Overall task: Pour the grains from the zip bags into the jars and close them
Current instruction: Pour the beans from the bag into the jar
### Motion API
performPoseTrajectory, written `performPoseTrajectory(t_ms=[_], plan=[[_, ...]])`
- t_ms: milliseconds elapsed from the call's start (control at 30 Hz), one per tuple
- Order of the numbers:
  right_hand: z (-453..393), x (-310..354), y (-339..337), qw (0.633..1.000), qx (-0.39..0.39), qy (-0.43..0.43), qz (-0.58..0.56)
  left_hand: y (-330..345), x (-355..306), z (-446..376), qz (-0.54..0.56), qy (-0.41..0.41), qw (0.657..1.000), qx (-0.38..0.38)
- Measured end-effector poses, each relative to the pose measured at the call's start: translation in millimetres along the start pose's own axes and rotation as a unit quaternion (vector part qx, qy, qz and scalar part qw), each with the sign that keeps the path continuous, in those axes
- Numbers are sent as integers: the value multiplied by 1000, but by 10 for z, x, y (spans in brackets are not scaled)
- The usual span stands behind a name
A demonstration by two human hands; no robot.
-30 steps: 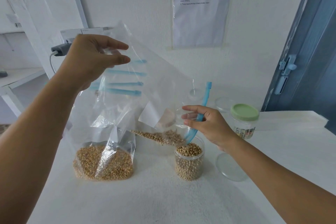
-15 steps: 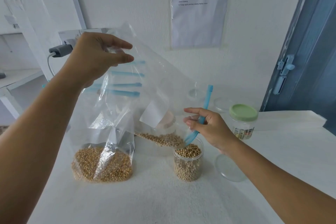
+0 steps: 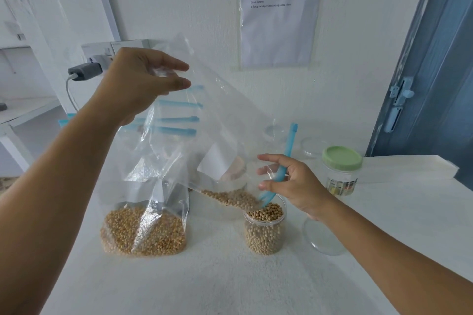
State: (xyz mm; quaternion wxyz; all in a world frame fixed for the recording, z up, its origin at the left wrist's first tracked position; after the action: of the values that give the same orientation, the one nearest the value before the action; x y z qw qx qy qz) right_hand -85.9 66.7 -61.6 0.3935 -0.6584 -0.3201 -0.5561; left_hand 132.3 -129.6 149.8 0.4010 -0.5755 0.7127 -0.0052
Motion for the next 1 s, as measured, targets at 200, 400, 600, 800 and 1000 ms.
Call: performPoseTrajectory(t_ms=[200, 400, 600, 800, 1000], plan=[[-31, 57, 7, 1000, -12, -13, -14, -52, -37, -53, 0, 6, 1000, -10], [-28, 5, 19, 999, -28, -17, -31, -9, -1, -20, 1, 3, 1000, -6], [-28, 24, 8, 999, -10, -21, -34, -23, -53, -78, -6, 10, 1000, -13], [-8, -17, -10, 998, -17, -5, -66, 38, -79, -139, -12, 7, 1000, 2], [20, -42, -38, 997, -25, 3, -73, 169, -213, -232, -35, 22, 999, 23]])
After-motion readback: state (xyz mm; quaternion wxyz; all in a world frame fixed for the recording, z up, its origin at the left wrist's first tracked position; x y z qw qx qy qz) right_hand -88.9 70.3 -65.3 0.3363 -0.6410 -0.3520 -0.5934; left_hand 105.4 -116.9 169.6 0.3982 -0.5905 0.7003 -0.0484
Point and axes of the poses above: each hand's wrist, its own z-axis away from the middle knuckle, its own y-axis out of the palm, x = y × z, the point moved 4 cm from there along -z, towards the middle knuckle, and after that the axes turned 7 degrees about y, right-handed, at the moved point
